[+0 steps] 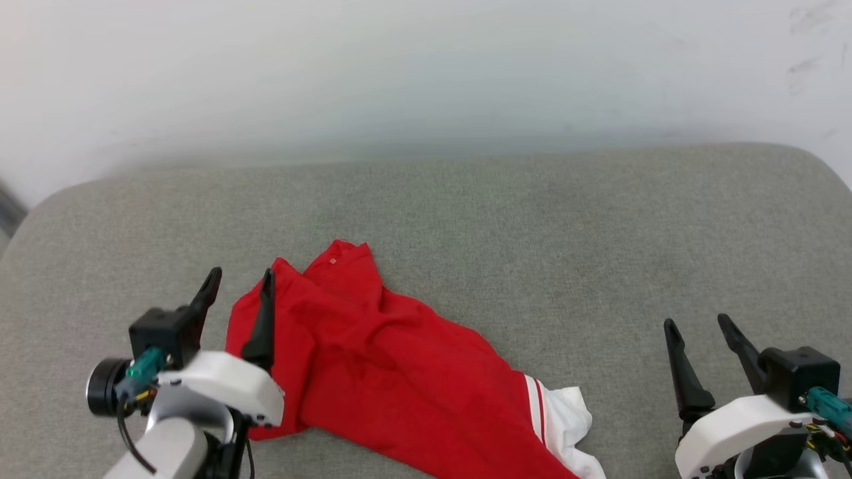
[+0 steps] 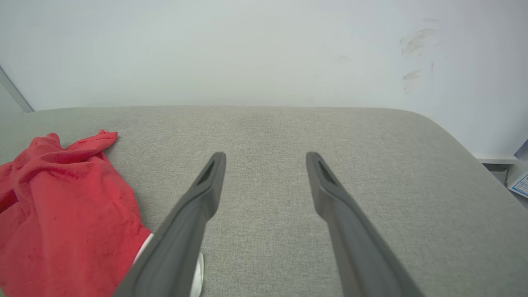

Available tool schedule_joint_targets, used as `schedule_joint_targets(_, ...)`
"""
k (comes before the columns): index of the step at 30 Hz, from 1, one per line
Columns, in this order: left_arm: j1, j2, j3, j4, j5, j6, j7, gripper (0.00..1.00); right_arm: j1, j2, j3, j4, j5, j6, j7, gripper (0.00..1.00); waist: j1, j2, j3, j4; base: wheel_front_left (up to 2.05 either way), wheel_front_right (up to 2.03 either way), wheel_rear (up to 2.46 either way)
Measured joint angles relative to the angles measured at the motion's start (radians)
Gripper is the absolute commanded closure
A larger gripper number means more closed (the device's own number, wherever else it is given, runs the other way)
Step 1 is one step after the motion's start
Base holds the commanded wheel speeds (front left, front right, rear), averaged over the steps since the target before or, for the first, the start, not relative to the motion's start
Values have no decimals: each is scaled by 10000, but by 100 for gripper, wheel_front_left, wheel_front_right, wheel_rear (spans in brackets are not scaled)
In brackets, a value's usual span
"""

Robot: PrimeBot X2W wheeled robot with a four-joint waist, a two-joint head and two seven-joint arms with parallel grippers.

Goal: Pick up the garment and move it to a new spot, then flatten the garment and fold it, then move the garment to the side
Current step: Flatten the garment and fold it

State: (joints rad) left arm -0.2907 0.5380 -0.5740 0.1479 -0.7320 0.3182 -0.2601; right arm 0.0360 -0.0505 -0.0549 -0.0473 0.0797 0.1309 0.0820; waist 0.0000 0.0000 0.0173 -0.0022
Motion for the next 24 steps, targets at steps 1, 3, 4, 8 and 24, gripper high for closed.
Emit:
schedule_joint_targets(1,238,4,111,-305,128,113,-2,0,33,2,25,-33,-19,0,58,0,0,0,-81,17,0,0,0)
schedule_joint_targets(3,752,-2,295,-867,314,314,-2,0,128,0,44,-105,-36,2,132,0,0,0,-198,50,0,0,0)
schedule_joint_targets(4,982,4,330,-1110,407,407,-6,0,164,0,50,-128,-59,2,188,0,0,0,-228,72,0,0,0)
schedule_joint_targets(8,1704,6,399,-1747,600,706,-15,0,285,4,-65,-134,-77,2,422,0,0,1,-286,161,0,0,0)
schedule_joint_targets(24,1950,-389,270,-2316,853,606,-29,0,-36,-1902,2378,180,1375,2,6000,0,0,0,313,1128,0,0,0)
